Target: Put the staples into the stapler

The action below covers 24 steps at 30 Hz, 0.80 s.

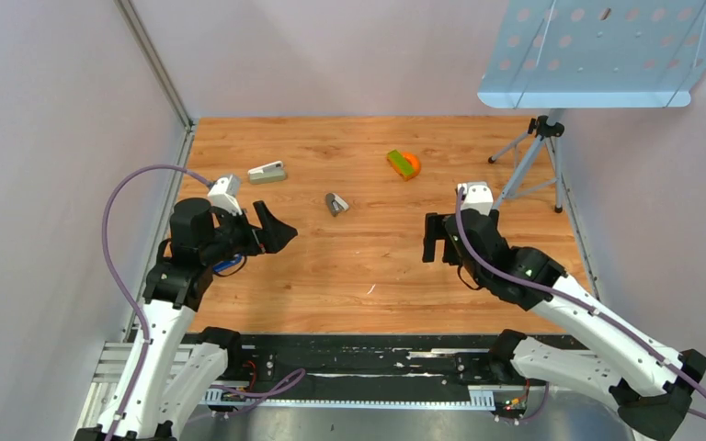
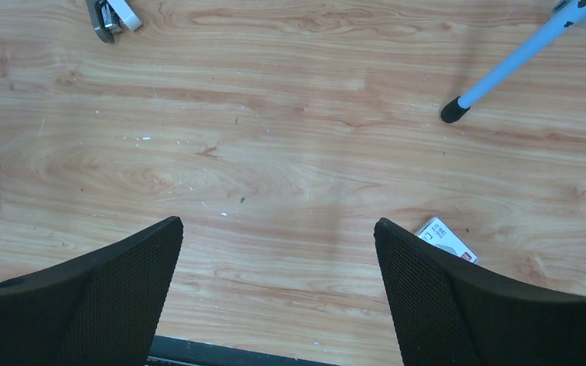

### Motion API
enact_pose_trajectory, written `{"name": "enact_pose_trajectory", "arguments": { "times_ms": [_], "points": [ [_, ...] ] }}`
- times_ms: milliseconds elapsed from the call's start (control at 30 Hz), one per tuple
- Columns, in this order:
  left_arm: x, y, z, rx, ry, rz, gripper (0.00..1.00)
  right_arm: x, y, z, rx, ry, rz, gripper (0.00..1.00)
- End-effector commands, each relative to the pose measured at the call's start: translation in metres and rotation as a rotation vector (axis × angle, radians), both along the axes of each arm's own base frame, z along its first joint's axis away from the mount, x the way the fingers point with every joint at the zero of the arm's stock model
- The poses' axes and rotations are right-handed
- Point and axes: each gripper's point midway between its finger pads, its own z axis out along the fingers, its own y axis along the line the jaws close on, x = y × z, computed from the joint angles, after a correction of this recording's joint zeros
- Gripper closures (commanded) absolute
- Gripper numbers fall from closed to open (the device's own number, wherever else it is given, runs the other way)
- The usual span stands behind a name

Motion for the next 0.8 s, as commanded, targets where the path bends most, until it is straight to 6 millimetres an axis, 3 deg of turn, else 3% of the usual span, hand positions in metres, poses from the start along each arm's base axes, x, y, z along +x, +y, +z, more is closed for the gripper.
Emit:
{"name": "enact_pose_trajectory", "arguments": {
  "times_ms": [0, 167, 300, 367, 500, 667, 767],
  "points": [
    [0.002, 0.011, 0.009, 0.051, -0.034, 0.041, 0.00, 0.012, 0.004, 0.005, -0.004, -0.052, -0.030, 0.00],
    [0.000, 0.026, 0.008, 0.129, -0.032, 0.097, 0.00, 0.032, 0.010, -0.010, -0.083, -0.062, -0.062, 0.00],
    [0.001, 0.058, -0.007, 0.224, 0.005, 0.256, 0.01, 0.059, 0.027, -0.007, -0.177, -0.102, -0.052, 0.00],
    [0.002, 0.065, -0.010, 0.237, 0.013, 0.301, 0.01, 0.073, 0.055, -0.010, -0.213, -0.115, 0.076, 0.01],
    [0.001, 0.056, -0.009, 0.224, 0.007, 0.246, 0.01, 0.102, 0.120, -0.029, -0.243, -0.122, 0.290, 0.05],
    [-0.001, 0.052, -0.005, 0.230, -0.016, 0.230, 0.01, 0.147, 0.177, -0.047, -0.273, -0.120, 0.383, 0.12],
    [-0.003, 0.051, -0.004, 0.237, -0.023, 0.222, 0.01, 0.170, 0.205, -0.068, -0.275, -0.094, 0.440, 0.17]
  ]
}}
